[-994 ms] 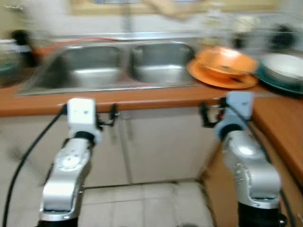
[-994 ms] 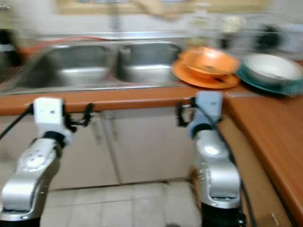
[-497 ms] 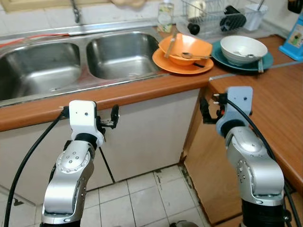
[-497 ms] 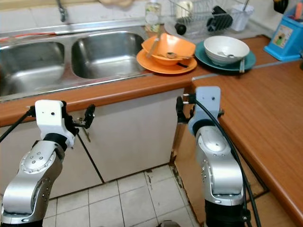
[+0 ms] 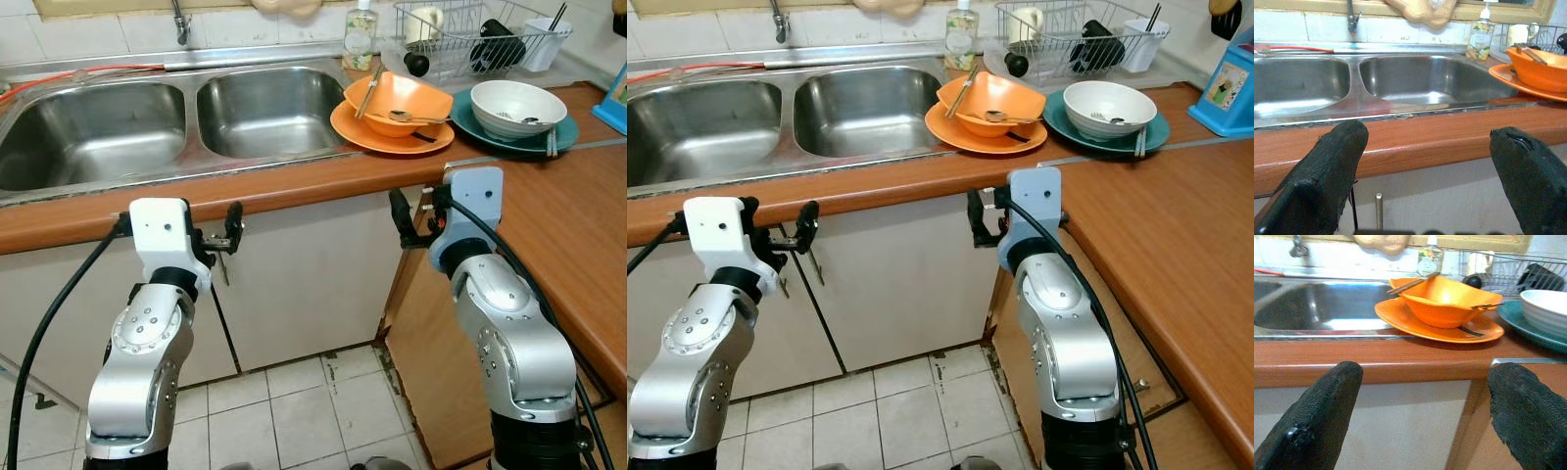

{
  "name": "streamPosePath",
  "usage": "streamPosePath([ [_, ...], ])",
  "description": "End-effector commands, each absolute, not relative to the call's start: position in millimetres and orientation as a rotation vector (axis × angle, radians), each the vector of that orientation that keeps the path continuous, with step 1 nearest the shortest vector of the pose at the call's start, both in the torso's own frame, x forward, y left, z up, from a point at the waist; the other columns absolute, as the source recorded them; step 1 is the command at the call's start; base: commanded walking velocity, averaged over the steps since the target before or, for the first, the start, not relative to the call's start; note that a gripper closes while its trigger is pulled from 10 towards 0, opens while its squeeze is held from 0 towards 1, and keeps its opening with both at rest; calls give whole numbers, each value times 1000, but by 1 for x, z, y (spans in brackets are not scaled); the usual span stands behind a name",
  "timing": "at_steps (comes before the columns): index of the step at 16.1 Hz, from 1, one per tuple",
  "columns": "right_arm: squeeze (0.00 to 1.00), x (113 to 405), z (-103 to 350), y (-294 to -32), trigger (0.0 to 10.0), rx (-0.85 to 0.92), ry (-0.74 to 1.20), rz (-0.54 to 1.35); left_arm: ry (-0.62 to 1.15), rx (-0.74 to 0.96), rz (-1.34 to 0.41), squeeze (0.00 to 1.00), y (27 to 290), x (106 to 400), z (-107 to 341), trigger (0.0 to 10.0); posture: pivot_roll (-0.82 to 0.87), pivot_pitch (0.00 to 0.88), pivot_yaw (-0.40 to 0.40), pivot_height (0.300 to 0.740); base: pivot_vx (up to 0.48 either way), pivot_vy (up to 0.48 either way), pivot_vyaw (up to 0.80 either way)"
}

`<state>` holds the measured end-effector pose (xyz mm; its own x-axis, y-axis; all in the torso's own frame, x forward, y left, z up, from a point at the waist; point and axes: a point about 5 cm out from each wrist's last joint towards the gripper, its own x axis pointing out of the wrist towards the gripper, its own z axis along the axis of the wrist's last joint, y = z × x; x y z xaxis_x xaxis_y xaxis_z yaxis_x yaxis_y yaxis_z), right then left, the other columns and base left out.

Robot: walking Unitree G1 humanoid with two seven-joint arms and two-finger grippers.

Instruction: Kitchen organization

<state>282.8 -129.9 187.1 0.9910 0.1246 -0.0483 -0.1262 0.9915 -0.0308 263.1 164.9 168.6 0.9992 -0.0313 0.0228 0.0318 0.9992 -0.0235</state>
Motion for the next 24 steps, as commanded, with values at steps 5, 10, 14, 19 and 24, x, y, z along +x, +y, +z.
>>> streamPosePath([
  [5,827,283,198,-123,10000,-46,-20,176,-66,-30,-37,0,165,266,179,10000,-24,0,9,716,99,0,0],
  [10,0,283,194,-124,10000,-42,-12,171,-75,-18,-53,0,164,268,182,10000,-23,0,11,716,317,0,0],
  [14,0,282,194,-121,10000,-69,-16,192,-76,-16,-56,0,164,269,183,10000,-24,0,13,716,337,0,0],
  [19,0,281,195,-115,10000,-85,-27,247,-75,-14,-56,0,164,269,182,10000,-26,0,8,716,337,0,480],
  [24,0,280,197,-114,10000,-103,-26,263,-76,-13,-56,0,165,270,182,10000,-31,0,10,716,336,0,0],
])
